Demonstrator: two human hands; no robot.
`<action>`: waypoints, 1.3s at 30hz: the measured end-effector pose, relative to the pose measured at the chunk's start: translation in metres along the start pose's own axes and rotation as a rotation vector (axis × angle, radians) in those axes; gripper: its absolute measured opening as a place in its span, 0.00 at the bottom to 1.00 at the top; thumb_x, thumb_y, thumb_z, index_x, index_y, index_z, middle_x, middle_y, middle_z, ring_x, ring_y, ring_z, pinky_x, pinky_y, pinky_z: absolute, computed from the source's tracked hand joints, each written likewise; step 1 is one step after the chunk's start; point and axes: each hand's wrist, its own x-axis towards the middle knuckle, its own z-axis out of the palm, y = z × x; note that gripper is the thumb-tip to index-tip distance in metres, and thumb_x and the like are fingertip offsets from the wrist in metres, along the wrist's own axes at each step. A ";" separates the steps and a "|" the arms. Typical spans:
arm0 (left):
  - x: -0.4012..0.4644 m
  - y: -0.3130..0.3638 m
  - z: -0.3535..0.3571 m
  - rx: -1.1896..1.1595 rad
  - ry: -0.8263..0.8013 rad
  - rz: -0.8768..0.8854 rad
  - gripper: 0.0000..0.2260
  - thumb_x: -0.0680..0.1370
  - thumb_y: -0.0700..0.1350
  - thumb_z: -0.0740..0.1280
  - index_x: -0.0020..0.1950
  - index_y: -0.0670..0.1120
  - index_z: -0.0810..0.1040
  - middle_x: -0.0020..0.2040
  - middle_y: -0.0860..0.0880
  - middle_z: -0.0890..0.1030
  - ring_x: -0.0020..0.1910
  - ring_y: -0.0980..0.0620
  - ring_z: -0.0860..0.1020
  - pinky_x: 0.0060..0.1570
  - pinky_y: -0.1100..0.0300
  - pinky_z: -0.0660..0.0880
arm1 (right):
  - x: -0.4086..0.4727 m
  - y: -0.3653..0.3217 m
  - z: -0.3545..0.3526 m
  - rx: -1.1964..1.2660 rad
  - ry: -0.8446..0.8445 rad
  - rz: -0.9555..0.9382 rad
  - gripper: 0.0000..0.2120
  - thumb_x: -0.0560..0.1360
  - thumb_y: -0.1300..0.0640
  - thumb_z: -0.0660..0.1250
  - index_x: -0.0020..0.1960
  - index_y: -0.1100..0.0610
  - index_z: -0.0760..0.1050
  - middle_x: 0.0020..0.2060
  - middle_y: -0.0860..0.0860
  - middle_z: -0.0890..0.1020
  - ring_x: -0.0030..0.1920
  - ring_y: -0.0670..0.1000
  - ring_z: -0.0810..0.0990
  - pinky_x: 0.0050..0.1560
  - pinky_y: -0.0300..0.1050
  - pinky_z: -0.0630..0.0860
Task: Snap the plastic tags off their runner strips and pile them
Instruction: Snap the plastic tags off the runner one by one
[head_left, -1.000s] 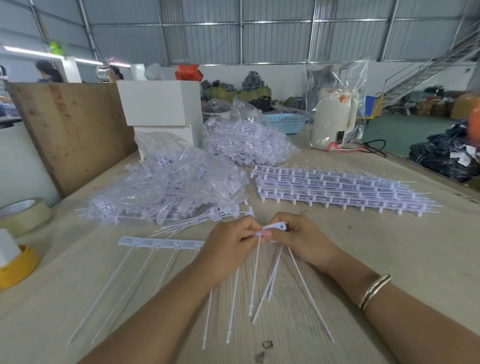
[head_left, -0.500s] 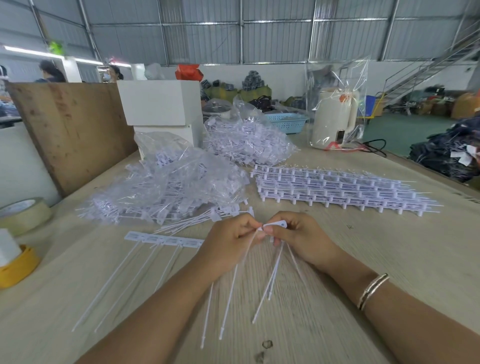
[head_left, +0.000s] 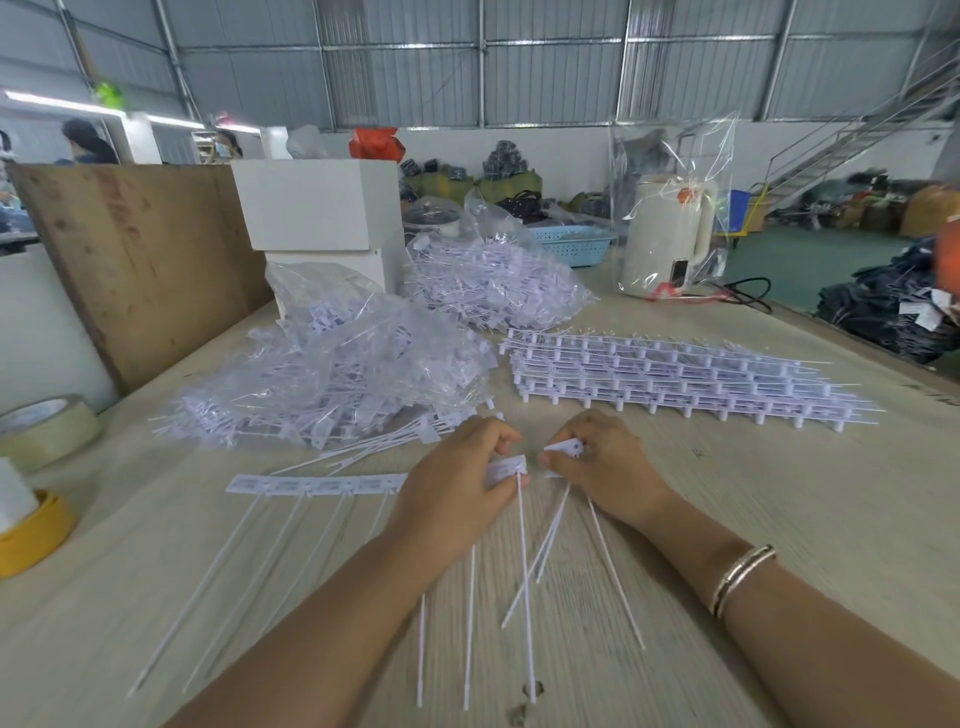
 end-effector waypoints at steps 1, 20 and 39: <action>0.000 0.001 0.001 0.041 0.000 0.019 0.15 0.74 0.50 0.70 0.59 0.52 0.74 0.54 0.57 0.74 0.53 0.59 0.75 0.49 0.57 0.74 | 0.000 0.001 0.000 -0.030 -0.002 0.008 0.07 0.71 0.55 0.72 0.45 0.58 0.82 0.47 0.53 0.78 0.54 0.56 0.74 0.59 0.57 0.68; -0.002 0.020 -0.005 0.281 -0.011 0.142 0.15 0.76 0.55 0.62 0.61 0.51 0.72 0.54 0.54 0.75 0.49 0.52 0.76 0.45 0.58 0.68 | -0.012 -0.024 -0.004 0.289 -0.115 -0.023 0.14 0.77 0.57 0.64 0.34 0.47 0.77 0.37 0.43 0.78 0.51 0.49 0.74 0.65 0.64 0.60; 0.000 0.006 -0.007 0.248 -0.011 0.031 0.07 0.77 0.47 0.65 0.54 0.50 0.77 0.50 0.54 0.79 0.49 0.51 0.77 0.43 0.54 0.72 | -0.015 -0.025 -0.005 0.346 -0.220 -0.034 0.03 0.73 0.53 0.70 0.42 0.47 0.81 0.41 0.56 0.81 0.43 0.50 0.78 0.57 0.57 0.68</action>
